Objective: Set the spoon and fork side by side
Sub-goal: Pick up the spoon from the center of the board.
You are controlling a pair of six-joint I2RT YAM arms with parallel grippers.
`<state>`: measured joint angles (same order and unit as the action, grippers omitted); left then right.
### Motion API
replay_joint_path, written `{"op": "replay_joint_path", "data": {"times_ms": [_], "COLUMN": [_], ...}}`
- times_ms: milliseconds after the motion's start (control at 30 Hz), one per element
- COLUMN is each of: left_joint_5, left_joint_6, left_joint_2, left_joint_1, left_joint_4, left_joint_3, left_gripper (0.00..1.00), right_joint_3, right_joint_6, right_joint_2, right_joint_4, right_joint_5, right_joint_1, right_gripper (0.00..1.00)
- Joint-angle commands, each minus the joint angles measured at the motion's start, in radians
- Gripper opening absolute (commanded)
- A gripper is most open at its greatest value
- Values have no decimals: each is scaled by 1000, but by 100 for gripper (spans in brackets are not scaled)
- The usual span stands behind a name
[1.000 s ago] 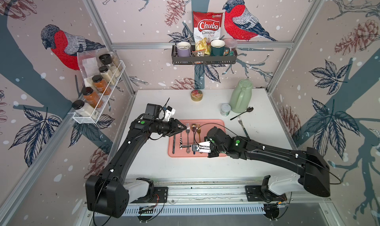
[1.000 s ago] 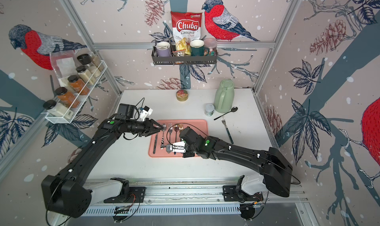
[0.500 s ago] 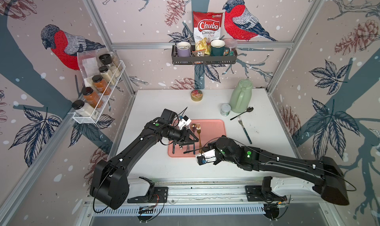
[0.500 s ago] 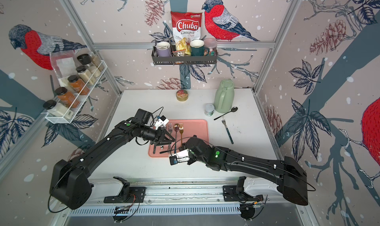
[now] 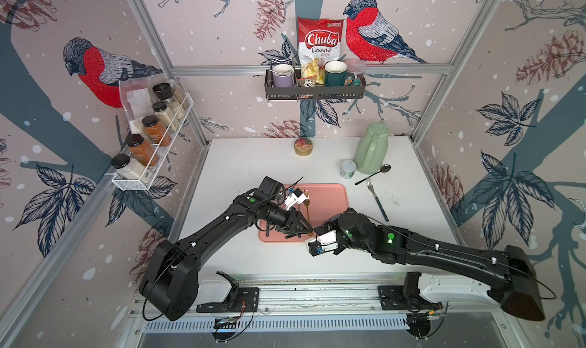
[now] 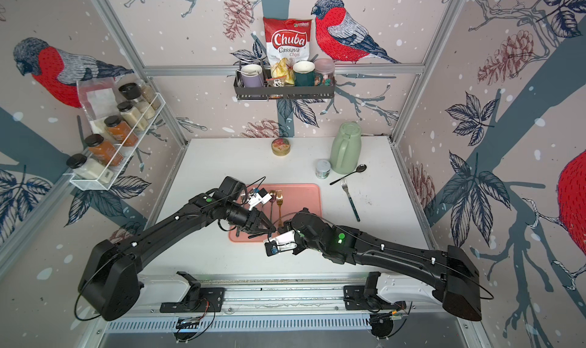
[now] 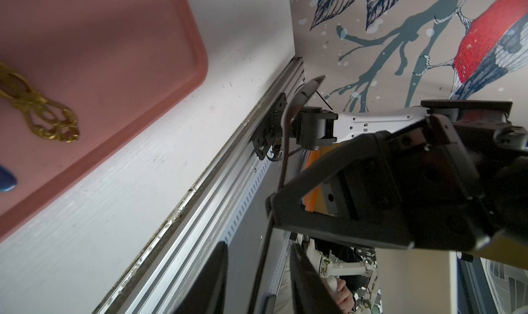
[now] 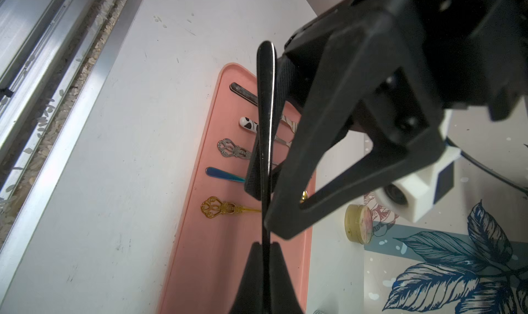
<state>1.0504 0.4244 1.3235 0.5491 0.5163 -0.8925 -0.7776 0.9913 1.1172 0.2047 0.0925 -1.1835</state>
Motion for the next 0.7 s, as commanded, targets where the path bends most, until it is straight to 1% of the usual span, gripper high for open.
{"op": "replay_joint_path", "data": {"times_ms": [0, 67, 200, 233, 333, 467, 533, 567, 600, 667], "left_joint_5": [36, 47, 43, 44, 46, 49, 47, 40, 31, 14], "left_joint_6": [30, 60, 70, 73, 89, 152, 153, 154, 158, 180], "left_joint_2": [-2, 5, 10, 9, 9, 3, 2, 0, -1, -6], "left_joint_1": [9, 9, 15, 15, 17, 31, 37, 40, 40, 39], "left_joint_4": [-94, -138, -147, -151, -169, -248, -249, -249, -251, -279], "left_joint_3": [12, 21, 29, 33, 39, 66, 69, 71, 71, 76], "left_gripper": [29, 22, 20, 16, 0, 0, 0, 0, 0, 0], "right_joint_3": [-6, -10, -11, -10, -5, 0, 0, 0, 1, 7], "right_joint_6": [-19, -22, -30, -32, -36, -42, -44, -46, -49, -63], "right_joint_2": [-11, -14, -15, -17, -30, -53, -57, -57, -57, -57], "right_joint_4": [6, 8, 15, 18, 19, 17, 20, 22, 21, 6], "right_joint_5": [-31, -42, -38, -37, -43, -69, -73, -69, -66, -61], "right_joint_1": [2, 1, 3, 4, 4, 12, 16, 18, 19, 21], "right_gripper": [0, 0, 0, 0, 0, 1, 1, 3, 8, 25]}}
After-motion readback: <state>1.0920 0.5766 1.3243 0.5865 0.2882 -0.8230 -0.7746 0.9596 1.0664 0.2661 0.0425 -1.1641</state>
